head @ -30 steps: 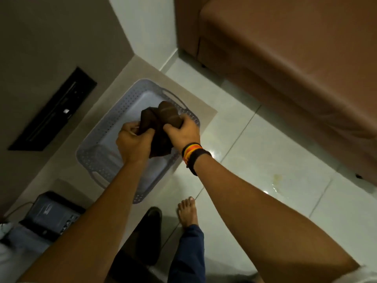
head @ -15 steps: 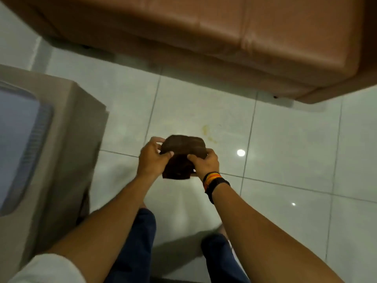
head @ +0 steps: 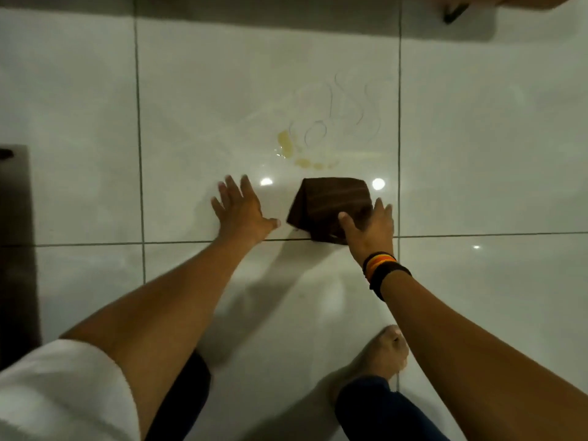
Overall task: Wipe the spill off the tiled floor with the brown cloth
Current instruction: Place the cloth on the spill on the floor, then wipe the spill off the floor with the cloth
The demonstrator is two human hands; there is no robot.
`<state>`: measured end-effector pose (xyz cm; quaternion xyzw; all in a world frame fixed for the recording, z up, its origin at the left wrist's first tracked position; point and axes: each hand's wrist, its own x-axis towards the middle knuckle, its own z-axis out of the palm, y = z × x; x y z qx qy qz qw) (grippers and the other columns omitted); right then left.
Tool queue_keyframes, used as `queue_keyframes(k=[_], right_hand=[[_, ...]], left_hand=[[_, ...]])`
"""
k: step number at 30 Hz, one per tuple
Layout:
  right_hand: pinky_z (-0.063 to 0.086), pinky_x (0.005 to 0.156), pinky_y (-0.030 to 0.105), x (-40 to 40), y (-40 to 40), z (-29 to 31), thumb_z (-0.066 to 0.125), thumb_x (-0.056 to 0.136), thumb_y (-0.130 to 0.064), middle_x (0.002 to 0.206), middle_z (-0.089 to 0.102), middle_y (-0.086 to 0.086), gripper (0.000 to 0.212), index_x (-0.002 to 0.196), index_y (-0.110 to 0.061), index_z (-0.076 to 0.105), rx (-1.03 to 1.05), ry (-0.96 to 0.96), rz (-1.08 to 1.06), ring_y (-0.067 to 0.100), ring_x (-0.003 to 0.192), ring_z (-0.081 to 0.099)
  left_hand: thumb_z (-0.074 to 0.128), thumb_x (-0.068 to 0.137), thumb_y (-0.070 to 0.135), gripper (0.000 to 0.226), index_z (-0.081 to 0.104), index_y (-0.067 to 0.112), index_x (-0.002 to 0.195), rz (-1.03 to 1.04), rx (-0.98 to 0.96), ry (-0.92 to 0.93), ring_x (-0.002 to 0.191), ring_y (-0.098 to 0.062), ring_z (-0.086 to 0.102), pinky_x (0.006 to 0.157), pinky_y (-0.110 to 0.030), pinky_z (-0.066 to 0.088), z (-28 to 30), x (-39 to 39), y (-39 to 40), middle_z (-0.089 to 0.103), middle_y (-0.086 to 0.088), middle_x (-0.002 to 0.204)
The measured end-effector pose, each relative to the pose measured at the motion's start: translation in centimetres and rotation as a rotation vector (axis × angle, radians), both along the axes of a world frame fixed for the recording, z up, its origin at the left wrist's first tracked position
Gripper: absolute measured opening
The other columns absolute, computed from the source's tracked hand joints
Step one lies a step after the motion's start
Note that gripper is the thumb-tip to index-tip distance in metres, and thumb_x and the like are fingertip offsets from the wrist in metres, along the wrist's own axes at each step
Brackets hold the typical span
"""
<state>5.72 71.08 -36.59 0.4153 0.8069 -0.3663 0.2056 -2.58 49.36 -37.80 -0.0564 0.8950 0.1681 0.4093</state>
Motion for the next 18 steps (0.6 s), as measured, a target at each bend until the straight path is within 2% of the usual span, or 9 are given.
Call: queue_keyframes(k=[3, 6, 8, 9, 11, 13, 15, 16, 18], right_hand=[[0.012, 0.128, 0.058, -1.8, -2.2, -4.9, 0.059, 0.099, -0.052, 0.174, -0.003, 0.021, 0.097, 0.165, -0.006, 0.004, 0.050, 0.073, -0.023, 0.039, 0.161, -0.002], [-0.002, 0.125, 0.069, -6.1, -5.0, -9.2, 0.040, 0.100, -0.065, 0.173, -0.016, 0.018, 0.099, 0.164, -0.005, -0.008, 0.131, -0.080, -0.170, 0.036, 0.160, -0.016], [-0.009, 0.123, 0.070, -8.7, -6.3, -11.5, 0.031, 0.100, -0.067, 0.172, -0.017, 0.020, 0.098, 0.164, -0.004, -0.008, 0.276, -0.138, -0.163, 0.041, 0.159, -0.018], [-0.009, 0.123, 0.071, -9.4, -6.8, -12.4, 0.029, 0.100, -0.066, 0.173, -0.012, 0.022, 0.095, 0.164, -0.004, -0.004, 0.365, -0.106, -0.074, 0.044, 0.159, -0.014], [-0.005, 0.124, 0.071, -9.2, -7.1, -13.8, 0.025, 0.101, -0.062, 0.174, -0.002, 0.021, 0.087, 0.165, -0.006, 0.005, 0.529, 0.027, 0.257, 0.045, 0.160, -0.005], [-0.002, 0.126, 0.068, -8.0, -5.8, -13.9, 0.022, 0.103, -0.060, 0.175, 0.002, 0.016, 0.081, 0.166, -0.010, 0.009, 0.535, 0.144, 0.593, 0.041, 0.161, -0.002], [0.006, 0.127, 0.067, -5.7, -3.4, -13.5, 0.025, 0.104, -0.060, 0.176, 0.005, 0.010, 0.076, 0.166, -0.017, 0.012, 0.506, 0.207, 0.817, 0.035, 0.162, 0.002], [0.010, 0.127, 0.066, -4.5, -1.9, -13.3, 0.028, 0.104, -0.060, 0.176, 0.006, 0.007, 0.075, 0.166, -0.021, 0.013, 0.504, 0.197, 0.853, 0.032, 0.162, 0.003], [0.008, 0.127, 0.066, -3.8, 0.8, -12.8, 0.028, 0.103, -0.063, 0.176, 0.005, 0.004, 0.076, 0.166, -0.026, 0.010, 0.521, 0.112, 0.716, 0.031, 0.162, 0.003]], left_hand=[[0.083, 0.064, 0.069, 0.158, -0.026, 0.004, 0.158, -0.050, -0.066, 0.075, 0.154, -0.041, -0.031, 0.122, -0.060, -0.016, -4.0, -1.5, -1.6, -0.033, -0.026, 0.164], [0.084, 0.043, 0.080, 0.179, -0.034, 0.002, 0.153, -0.010, -0.083, 0.045, 0.152, -0.040, -0.036, 0.117, -0.064, -0.021, -6.4, -2.6, -2.1, -0.039, -0.025, 0.162], [0.084, 0.035, 0.082, 0.186, -0.038, 0.003, 0.151, 0.021, -0.064, 0.013, 0.150, -0.039, -0.040, 0.117, -0.066, -0.022, -7.8, -2.7, -2.2, -0.043, -0.023, 0.160], [0.084, 0.033, 0.082, 0.188, -0.039, 0.003, 0.150, 0.021, -0.050, 0.003, 0.149, -0.040, -0.041, 0.114, -0.067, -0.025, -8.3, -2.7, -2.3, -0.045, -0.023, 0.159], [0.084, 0.033, 0.082, 0.188, -0.041, 0.003, 0.149, 0.003, -0.017, 0.001, 0.146, -0.042, -0.044, 0.109, -0.066, -0.029, -9.4, -2.4, -2.8, -0.048, -0.024, 0.156], [0.086, 0.034, 0.080, 0.188, -0.042, 0.004, 0.148, 0.000, 0.026, -0.042, 0.144, -0.043, -0.047, 0.107, -0.066, -0.030, -9.2, -2.7, -3.1, -0.051, -0.024, 0.154], [0.089, 0.035, 0.077, 0.188, -0.044, 0.004, 0.147, -0.010, 0.031, -0.093, 0.142, -0.044, -0.049, 0.109, -0.069, -0.028, -8.4, -3.3, -3.3, -0.053, -0.025, 0.152], [0.090, 0.036, 0.076, 0.188, -0.045, 0.004, 0.146, -0.020, 0.021, -0.121, 0.140, -0.043, -0.051, 0.110, -0.071, -0.027, -8.1, -3.4, -3.4, -0.054, -0.025, 0.151], [0.090, 0.037, 0.075, 0.188, -0.047, 0.004, 0.144, -0.019, 0.015, -0.166, 0.135, -0.040, -0.056, 0.112, -0.072, -0.025, -7.7, -3.7, -3.3, -0.056, -0.025, 0.149]])
